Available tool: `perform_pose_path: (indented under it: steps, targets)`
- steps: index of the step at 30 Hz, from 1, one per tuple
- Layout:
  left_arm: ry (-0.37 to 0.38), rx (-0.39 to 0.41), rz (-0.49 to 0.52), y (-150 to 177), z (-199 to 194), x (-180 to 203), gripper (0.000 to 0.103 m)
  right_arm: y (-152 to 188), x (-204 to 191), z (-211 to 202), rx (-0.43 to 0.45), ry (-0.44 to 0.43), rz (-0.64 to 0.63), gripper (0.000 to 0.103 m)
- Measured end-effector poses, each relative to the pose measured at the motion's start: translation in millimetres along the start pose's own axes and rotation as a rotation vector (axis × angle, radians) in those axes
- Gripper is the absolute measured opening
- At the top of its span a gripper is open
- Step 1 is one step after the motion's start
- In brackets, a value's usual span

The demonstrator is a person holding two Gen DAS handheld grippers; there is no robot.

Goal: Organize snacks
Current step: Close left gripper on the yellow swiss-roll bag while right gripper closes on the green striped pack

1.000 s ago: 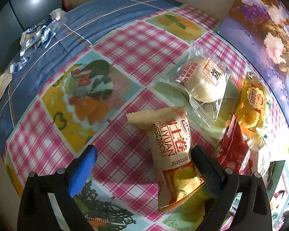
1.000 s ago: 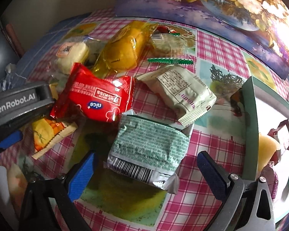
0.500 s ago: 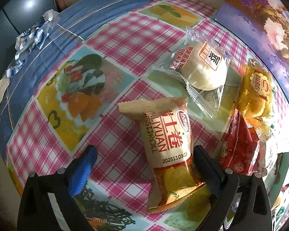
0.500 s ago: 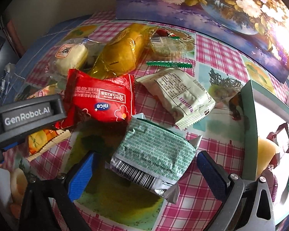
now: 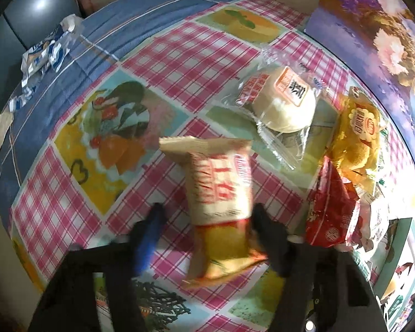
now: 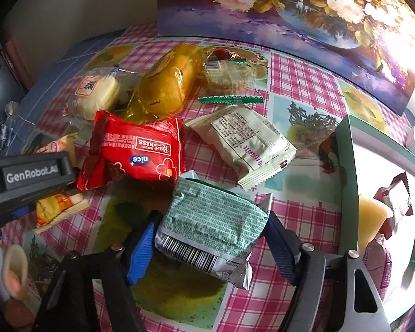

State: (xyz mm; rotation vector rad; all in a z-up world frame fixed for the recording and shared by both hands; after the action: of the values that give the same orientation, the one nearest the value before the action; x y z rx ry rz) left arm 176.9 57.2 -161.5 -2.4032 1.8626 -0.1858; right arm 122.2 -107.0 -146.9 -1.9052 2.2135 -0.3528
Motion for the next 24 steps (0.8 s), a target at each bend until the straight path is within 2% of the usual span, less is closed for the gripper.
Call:
perform_pose_path:
  steps: [1,4,16,24]
  targets:
    - [0.007,0.000,0.000,-0.5,-2.1,0.3,0.045,0.2,0.6,-0.4,0.000,0.001,0.002,0.076]
    - [0.021,0.000,-0.003,-1.3,-7.3,-1.3,0.040,-1.4,3.2,0.2,-0.004,0.002,0.010,0.075]
    - [0.047,0.068,-0.033,-13.1,-42.5,-23.0,0.039,-2.4,11.3,-3.9,-0.014,-0.016,0.053,0.073]
    - [0.063,0.121,-0.024,-12.4,-65.3,-22.0,0.039,-4.6,21.2,-15.3,0.005,-0.027,0.087,0.071]
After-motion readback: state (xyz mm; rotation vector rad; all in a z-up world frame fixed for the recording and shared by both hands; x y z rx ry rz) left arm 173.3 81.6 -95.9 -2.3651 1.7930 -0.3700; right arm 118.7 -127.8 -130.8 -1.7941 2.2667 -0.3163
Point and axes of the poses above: each gripper's, at about its wrist camera, not at the fingertips, and z roughly the way its jaws point, x to its right, y to its underside, the point moved 7 cm from there along z, roughly the way its jaws point, and after that the axes turned 6 degrees about -x, right-handed, at the moved point
